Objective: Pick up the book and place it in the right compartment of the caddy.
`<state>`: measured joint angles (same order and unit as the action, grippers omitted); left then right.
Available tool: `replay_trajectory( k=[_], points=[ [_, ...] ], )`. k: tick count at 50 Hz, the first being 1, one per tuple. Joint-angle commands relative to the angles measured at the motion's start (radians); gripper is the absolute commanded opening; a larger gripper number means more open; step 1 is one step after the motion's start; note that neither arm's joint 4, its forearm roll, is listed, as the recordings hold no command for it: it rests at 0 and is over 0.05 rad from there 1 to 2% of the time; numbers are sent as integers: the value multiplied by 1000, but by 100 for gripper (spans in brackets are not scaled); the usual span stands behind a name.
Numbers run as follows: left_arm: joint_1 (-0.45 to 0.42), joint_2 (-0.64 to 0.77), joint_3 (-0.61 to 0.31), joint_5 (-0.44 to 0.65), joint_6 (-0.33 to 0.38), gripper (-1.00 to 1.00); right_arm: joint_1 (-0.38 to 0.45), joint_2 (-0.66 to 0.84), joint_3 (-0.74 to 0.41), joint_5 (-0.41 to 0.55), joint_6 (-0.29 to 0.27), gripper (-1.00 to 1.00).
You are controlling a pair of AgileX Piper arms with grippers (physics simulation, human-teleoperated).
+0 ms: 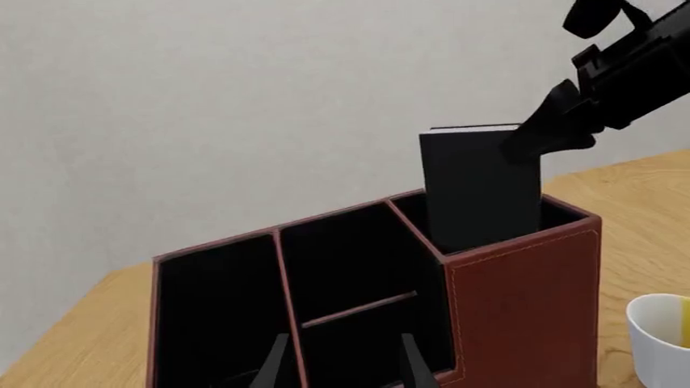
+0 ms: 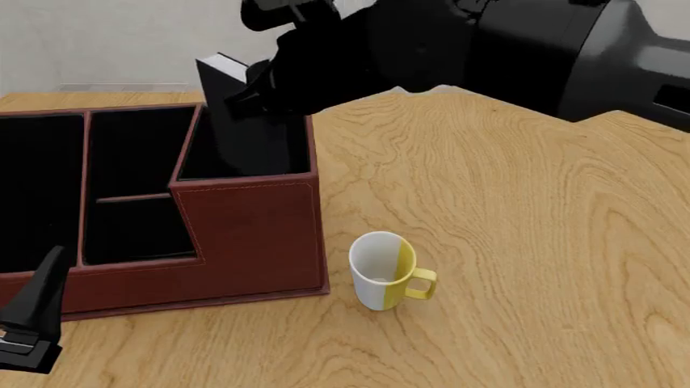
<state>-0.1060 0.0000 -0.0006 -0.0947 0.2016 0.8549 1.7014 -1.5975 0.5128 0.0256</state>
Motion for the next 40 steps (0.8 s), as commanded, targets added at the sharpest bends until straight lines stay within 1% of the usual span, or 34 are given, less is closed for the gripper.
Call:
replay_trajectory(
  k=[1, 17, 23, 40],
  points=[
    [0, 0, 0, -1, -1, 100, -2, -6, 37, -41, 28, -100],
    [-4, 0, 0, 0, -5, 100, -5, 22, 69, -77, 32, -100],
    [-1, 0, 0, 0, -8, 100, -2, 37, 81, -92, 42, -100],
    [9, 0, 0, -2, -11, 100, -3, 76, 103, -113, 28, -100]
  ],
)
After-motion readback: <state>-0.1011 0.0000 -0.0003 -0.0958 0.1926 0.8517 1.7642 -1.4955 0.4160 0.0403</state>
